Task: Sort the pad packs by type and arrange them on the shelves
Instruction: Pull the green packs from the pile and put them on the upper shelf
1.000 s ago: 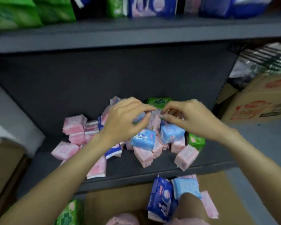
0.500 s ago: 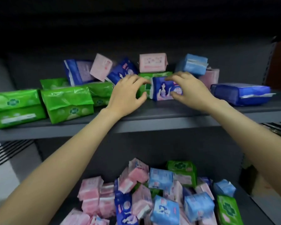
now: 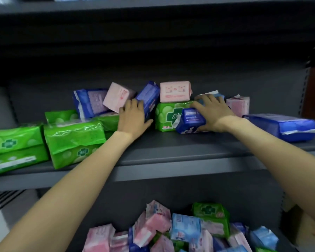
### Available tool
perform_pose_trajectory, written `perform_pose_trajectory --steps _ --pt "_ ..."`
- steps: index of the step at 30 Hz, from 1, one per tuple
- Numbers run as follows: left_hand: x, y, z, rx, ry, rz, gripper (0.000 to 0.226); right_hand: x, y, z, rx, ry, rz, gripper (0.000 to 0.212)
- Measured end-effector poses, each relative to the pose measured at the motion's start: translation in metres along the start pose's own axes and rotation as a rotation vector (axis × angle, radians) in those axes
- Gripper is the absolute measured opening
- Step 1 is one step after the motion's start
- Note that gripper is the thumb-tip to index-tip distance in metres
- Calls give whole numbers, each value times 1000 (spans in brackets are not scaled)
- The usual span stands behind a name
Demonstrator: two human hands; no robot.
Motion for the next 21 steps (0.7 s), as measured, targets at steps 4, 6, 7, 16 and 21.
perform_pose_trajectory --steps 4,6,7,16,21 --pt "13 -1 0 -66 110 -36 80 -17 -1 -9 144 -93 152 68" --pt "17 -2 0 -57 159 4 85 -22 1 -13 157 -143 193 69" --pt "18 -5 0 -28 162 36 89 -22 2 -14 150 -154 202 70" --pt "27 -30 8 -42 217 100 100 -28 9 -21 171 -182 263 76" --pt "-14 -34 4 -98 146 -22 97 -38 10 -30 151 -205 220 76"
Point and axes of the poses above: each hand's wrist, its own z-axis towards the middle knuckle, its own x-axis out of the palm, y = z × x, the point moved 6 cm from there along z, towards the middle knuckle, and after that the axes turned 15 degrees about -y, right-handed, at the moved point
